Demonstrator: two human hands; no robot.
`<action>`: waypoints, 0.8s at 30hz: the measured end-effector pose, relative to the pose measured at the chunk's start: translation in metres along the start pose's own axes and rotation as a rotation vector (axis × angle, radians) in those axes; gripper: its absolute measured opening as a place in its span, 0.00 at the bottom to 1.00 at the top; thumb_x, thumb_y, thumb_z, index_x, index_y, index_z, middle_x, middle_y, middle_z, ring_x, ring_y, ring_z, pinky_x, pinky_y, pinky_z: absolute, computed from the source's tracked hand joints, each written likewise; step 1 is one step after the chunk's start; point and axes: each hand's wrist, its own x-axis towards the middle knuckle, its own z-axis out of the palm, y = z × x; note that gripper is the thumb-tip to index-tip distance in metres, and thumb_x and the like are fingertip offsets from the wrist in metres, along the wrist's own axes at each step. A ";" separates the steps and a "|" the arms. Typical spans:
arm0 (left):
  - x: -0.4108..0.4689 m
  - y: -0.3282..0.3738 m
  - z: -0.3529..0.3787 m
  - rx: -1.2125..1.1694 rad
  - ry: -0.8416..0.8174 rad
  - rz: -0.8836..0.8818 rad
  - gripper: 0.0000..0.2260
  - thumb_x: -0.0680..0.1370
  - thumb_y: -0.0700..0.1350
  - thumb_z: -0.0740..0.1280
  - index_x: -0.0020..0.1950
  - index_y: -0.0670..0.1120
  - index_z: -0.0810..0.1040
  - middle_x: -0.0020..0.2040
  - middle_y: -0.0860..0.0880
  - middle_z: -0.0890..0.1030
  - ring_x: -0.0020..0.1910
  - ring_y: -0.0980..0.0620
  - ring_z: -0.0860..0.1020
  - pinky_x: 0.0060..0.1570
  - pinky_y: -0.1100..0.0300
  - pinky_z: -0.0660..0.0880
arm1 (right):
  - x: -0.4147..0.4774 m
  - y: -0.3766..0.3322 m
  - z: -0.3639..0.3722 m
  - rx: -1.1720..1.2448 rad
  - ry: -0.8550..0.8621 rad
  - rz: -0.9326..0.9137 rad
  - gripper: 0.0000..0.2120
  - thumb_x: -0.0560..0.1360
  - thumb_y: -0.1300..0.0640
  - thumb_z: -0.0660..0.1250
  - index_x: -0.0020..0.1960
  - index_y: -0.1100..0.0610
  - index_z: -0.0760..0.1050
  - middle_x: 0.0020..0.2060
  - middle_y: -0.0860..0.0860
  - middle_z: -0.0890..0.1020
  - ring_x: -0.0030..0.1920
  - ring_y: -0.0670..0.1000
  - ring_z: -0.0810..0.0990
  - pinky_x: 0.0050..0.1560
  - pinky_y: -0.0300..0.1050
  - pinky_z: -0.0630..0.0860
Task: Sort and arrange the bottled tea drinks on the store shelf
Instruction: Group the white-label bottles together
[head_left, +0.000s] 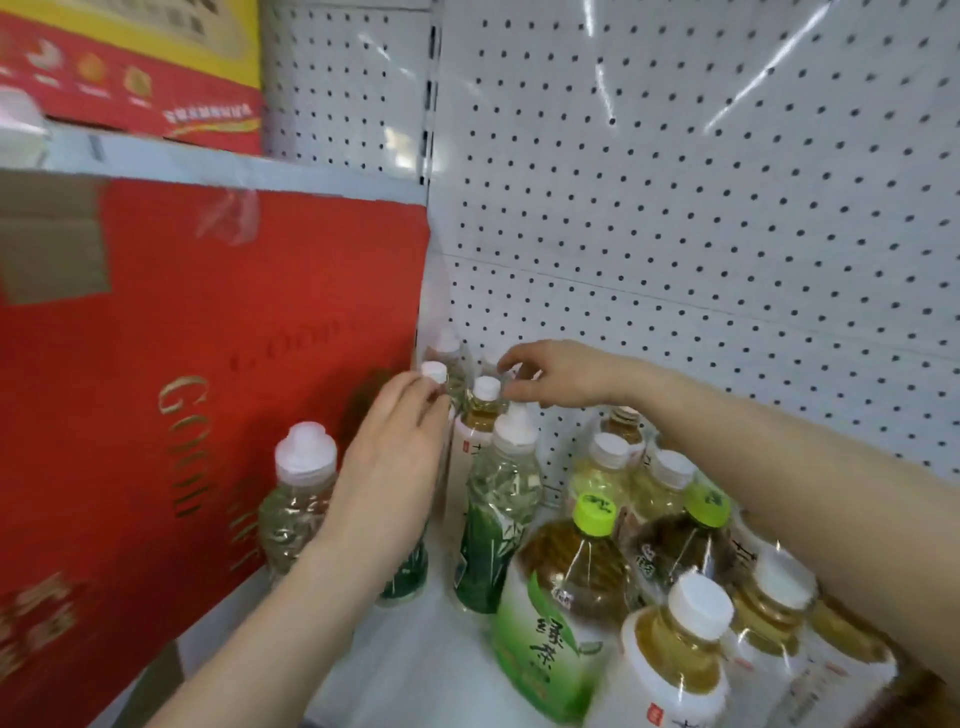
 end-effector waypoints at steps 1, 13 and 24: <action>0.001 0.000 -0.001 0.007 -0.002 0.005 0.21 0.65 0.29 0.65 0.58 0.33 0.81 0.58 0.36 0.80 0.63 0.36 0.75 0.68 0.53 0.63 | 0.013 -0.001 0.005 0.012 -0.035 0.004 0.24 0.79 0.44 0.66 0.71 0.53 0.71 0.60 0.52 0.80 0.52 0.54 0.82 0.52 0.46 0.77; 0.006 -0.004 -0.004 -0.168 -0.004 -0.048 0.20 0.72 0.32 0.71 0.64 0.37 0.79 0.60 0.42 0.80 0.65 0.41 0.73 0.68 0.63 0.57 | 0.009 0.014 -0.008 0.402 0.269 0.024 0.15 0.82 0.48 0.62 0.54 0.60 0.77 0.51 0.56 0.83 0.47 0.54 0.85 0.55 0.56 0.81; 0.072 0.023 -0.051 -0.715 -0.004 -0.150 0.31 0.72 0.60 0.70 0.72 0.62 0.61 0.60 0.64 0.73 0.59 0.59 0.75 0.53 0.58 0.72 | -0.047 -0.018 -0.100 0.875 0.650 -0.239 0.14 0.84 0.50 0.58 0.51 0.57 0.77 0.42 0.48 0.85 0.42 0.46 0.84 0.45 0.39 0.80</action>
